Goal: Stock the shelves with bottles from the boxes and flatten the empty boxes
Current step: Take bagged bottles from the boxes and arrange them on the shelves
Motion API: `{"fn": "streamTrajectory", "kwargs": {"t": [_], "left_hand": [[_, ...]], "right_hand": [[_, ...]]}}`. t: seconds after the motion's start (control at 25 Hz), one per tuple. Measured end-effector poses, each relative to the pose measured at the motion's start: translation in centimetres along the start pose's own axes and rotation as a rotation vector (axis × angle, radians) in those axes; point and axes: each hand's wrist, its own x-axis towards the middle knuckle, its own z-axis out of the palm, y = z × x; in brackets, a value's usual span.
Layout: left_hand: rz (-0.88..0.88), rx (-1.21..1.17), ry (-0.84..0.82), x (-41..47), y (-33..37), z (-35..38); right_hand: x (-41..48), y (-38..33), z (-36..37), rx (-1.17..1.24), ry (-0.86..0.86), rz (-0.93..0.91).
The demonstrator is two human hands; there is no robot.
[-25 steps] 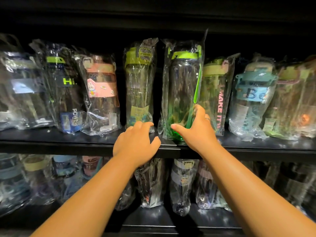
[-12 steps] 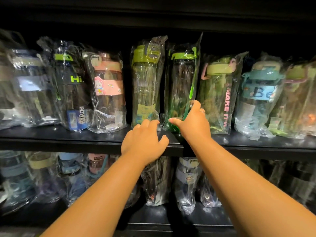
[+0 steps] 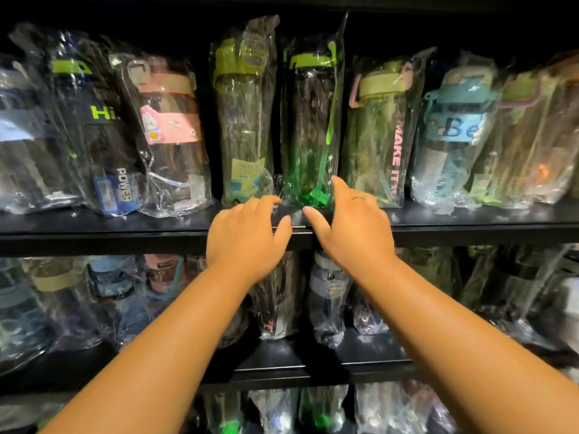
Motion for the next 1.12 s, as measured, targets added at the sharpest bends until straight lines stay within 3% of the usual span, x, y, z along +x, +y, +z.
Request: {"fn": "streamTrajectory", "kwargs": {"t": [0.12,0.24,0.6,0.8,1.12], "left_hand": [[0.069,-0.048,0.120,-4.7,1.6,1.9],[0.125,-0.105,0.090,-10.6,4.4,4.7],[0.238,-0.195,-0.502,-26.1,16.4,16.9],[0.139,-0.242,-0.721,-33.1,25.8,23.4],[-0.005,-0.181,-1.060,-44.3,38.3,36.6]], "right_hand": [[-6.0,3.1,1.1,-0.069,0.082,-0.068],[-12.5,7.6,2.7,-0.127,0.076,-0.060],[-29.3,24.7,6.6,-0.278,-0.425,0.197],[-35.7,36.3,7.0,-0.260,-0.640,0.326],[-44.6,55.2,13.3,-0.189,-0.981,0.270]]}}
